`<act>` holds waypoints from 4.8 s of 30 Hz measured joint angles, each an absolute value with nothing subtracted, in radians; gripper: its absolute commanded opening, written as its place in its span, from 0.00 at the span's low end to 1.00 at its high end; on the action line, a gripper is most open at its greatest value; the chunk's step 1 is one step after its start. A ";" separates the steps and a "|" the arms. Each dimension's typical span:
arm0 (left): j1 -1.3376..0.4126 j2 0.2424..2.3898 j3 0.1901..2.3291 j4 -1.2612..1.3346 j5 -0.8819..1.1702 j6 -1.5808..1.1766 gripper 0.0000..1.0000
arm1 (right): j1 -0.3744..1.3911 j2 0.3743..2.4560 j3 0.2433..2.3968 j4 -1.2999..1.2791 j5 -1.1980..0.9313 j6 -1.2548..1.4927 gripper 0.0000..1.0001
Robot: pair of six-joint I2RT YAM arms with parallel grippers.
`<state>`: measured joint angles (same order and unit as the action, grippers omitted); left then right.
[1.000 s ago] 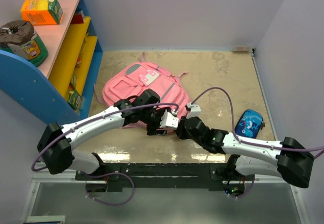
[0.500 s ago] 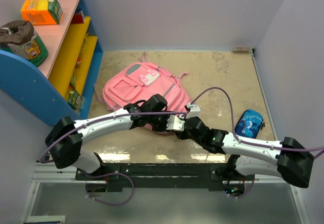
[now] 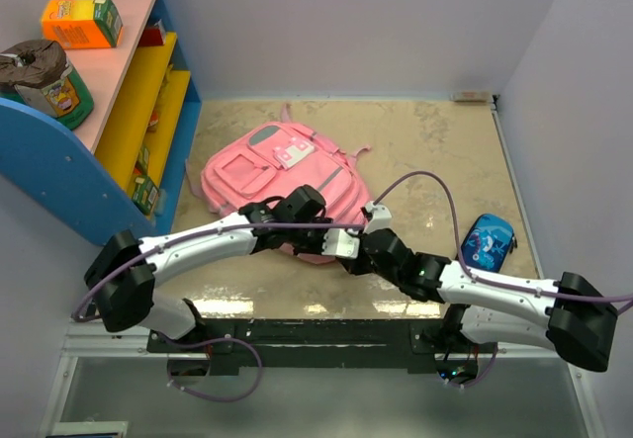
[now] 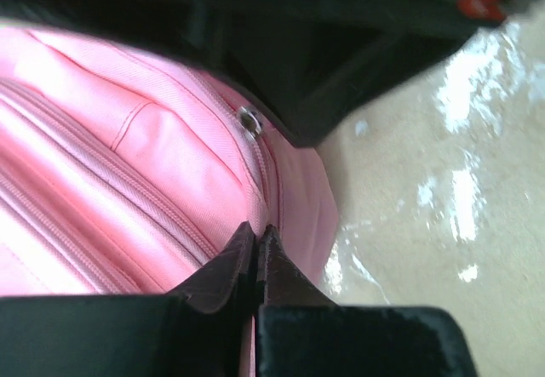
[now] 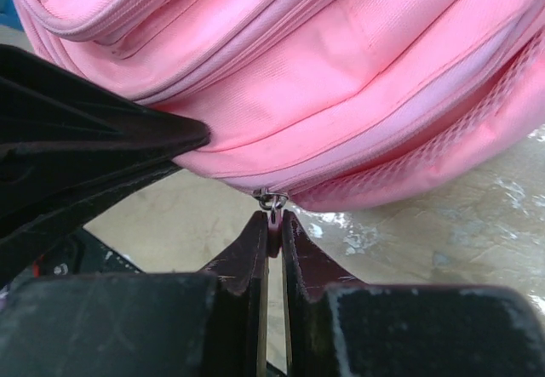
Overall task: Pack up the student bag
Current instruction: Zip the student bag at the center of the board.
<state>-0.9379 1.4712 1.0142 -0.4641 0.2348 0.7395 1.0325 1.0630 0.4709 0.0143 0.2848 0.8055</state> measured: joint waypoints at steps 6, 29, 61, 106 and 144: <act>-0.938 1.297 0.915 -0.562 0.230 0.813 0.00 | 0.998 1.061 0.471 0.036 0.162 0.805 0.00; -0.936 0.911 0.792 -0.850 0.204 1.061 0.00 | 0.831 1.089 0.546 -0.070 -0.006 0.820 0.00; -0.909 0.744 0.615 -0.819 0.123 1.153 0.00 | 0.789 1.010 0.468 -0.114 0.353 1.068 0.00; -0.882 0.661 0.656 -1.031 0.138 1.272 0.00 | 0.739 1.811 1.003 0.194 0.500 0.905 0.16; -0.871 0.650 0.654 -1.069 0.110 1.207 0.03 | 0.705 2.157 1.397 0.292 0.159 0.485 0.00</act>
<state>-0.8707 0.6502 0.6544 -1.0691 0.1101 1.2068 0.7052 2.1567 1.3972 0.2920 0.1585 0.4854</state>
